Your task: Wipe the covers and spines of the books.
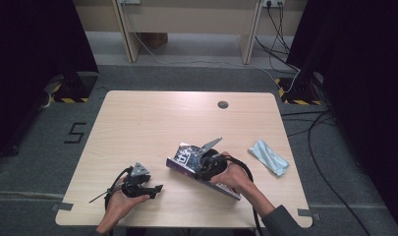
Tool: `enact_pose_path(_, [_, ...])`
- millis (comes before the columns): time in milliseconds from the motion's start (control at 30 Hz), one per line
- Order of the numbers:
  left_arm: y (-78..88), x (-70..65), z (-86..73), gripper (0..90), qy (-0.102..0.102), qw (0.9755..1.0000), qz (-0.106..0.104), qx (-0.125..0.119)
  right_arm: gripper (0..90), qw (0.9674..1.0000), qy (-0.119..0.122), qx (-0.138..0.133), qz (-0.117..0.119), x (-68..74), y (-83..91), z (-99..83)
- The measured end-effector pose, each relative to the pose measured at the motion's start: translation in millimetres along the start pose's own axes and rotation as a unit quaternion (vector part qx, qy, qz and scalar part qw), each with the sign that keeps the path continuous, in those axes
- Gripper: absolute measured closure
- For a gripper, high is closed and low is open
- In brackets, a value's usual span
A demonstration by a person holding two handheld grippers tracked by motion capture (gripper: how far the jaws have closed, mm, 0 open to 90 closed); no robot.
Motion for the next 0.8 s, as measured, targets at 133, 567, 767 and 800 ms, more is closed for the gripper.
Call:
enact_pose_path(133, [0.1, 0.6, 0.1, 34.5, 0.001, 1.0, 0.0, 0.0, 82.0, 0.9999, -0.01, -0.011, 0.003, -2.1, 0.3, 1.0])
enact_pose_path(567, [3.2, 8.5, -1.8, 31.6, -0.001, 0.9999, 0.01, 0.003, 78.4, 0.9988, -0.042, -0.013, 0.02, -3.0, -13.7, -1.7])
enact_pose_path(767, [4.1, 10.2, -2.3, 29.7, 0.005, 0.9999, 0.014, 0.003, 74.3, 0.9979, -0.052, -0.016, 0.035, 1.3, -19.3, -6.7])
enact_pose_path(800, [4.1, 10.2, -2.3, 29.5, 0.005, 0.9999, 0.014, 0.003, 73.5, 0.998, -0.048, -0.018, 0.036, 1.2, -20.1, -7.5])
Point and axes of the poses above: each handheld gripper's, and its own axes: y roughly backward along the jaws, z roughly out of its top, x roughly to its left, the point moved 7 cm from there along -y, roughly forward along the jaws, and after that the axes turned 9 degrees about -z, right-handed, at the moved point
